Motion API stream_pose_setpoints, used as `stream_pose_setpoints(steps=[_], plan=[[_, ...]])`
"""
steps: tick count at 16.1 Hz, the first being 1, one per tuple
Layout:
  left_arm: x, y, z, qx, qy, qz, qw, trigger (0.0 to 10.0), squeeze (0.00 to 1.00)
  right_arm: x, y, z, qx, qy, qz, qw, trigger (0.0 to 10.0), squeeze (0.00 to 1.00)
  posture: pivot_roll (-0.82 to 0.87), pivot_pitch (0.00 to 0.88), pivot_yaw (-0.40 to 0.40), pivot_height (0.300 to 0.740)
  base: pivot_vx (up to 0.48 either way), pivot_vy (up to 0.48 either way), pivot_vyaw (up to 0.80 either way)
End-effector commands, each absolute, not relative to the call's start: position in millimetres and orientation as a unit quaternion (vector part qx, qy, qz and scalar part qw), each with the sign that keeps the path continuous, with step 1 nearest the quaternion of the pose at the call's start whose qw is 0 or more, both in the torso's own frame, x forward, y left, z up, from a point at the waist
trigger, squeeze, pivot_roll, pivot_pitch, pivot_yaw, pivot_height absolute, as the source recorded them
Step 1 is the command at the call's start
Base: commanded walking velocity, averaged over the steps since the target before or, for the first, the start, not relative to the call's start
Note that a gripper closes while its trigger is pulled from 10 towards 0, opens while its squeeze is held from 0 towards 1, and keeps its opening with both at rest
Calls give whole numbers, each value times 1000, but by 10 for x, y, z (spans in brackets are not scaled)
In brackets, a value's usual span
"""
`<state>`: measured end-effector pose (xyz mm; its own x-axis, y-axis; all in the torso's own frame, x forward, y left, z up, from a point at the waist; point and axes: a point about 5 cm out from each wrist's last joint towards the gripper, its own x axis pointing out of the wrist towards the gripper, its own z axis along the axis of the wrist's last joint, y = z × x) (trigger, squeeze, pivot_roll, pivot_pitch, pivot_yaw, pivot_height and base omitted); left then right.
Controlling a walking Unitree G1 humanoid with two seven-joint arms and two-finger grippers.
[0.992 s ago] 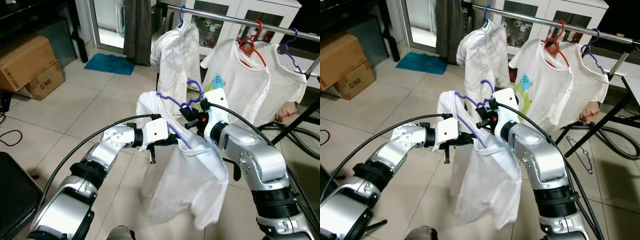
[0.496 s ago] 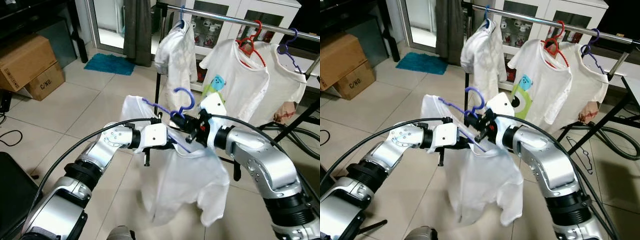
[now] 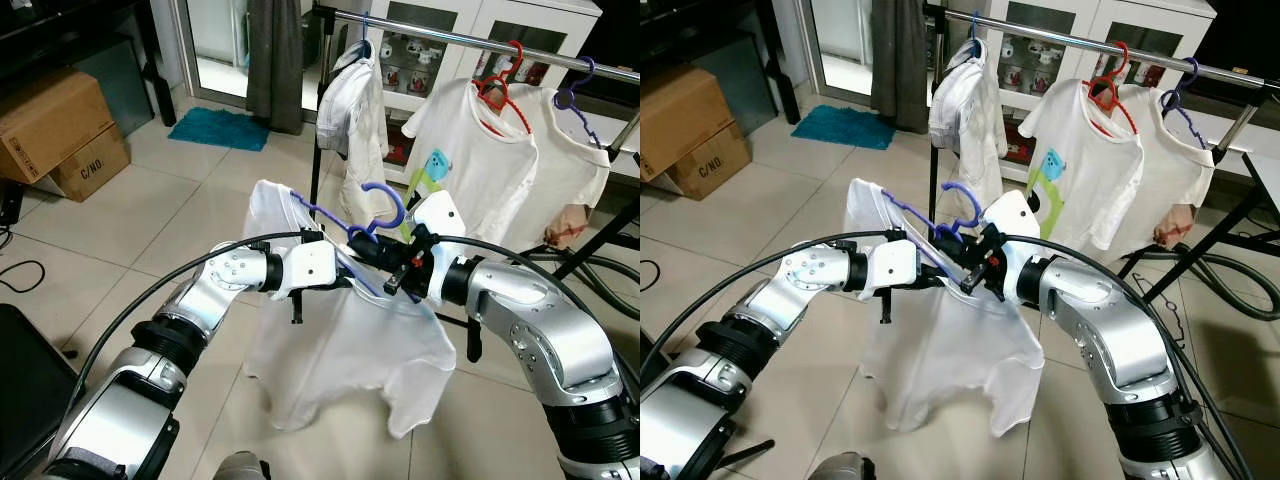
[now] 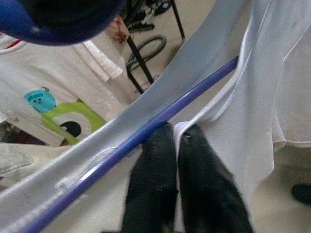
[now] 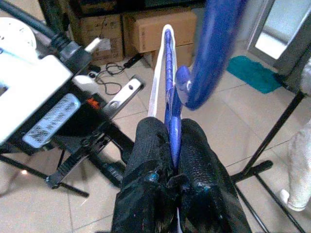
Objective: Hang hanger
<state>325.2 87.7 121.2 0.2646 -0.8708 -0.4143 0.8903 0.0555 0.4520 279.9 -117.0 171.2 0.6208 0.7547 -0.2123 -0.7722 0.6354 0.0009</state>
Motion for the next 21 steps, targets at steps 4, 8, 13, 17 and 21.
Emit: stream_pose_setpoints(steps=[4,8,13,17,21], plan=[[3220,883,1326,349,-32,-606,714,10000,1000,2793,-1163,1722,-64,104,411,904,0,0,9,0,-41,740,0,0,0],[3187,967,1249,385,-50,-575,721,10000,973,2795,-1172,1710,-76,104,401,907,0,0,7,0,-39,740,0,0,0],[3147,1012,1084,460,-55,-545,699,10000,0,2789,-1175,1728,-53,93,411,906,0,0,10,0,-45,740,0,0,0],[3211,1031,1036,478,-58,-505,716,10000,0,2758,-1174,1774,-43,81,431,898,0,0,11,0,-48,740,0,0,0],[3184,1002,999,471,-70,-499,724,10000,1000,2746,-1203,1793,-31,73,438,896,0,0,3,0,-47,740,0,0,0]])
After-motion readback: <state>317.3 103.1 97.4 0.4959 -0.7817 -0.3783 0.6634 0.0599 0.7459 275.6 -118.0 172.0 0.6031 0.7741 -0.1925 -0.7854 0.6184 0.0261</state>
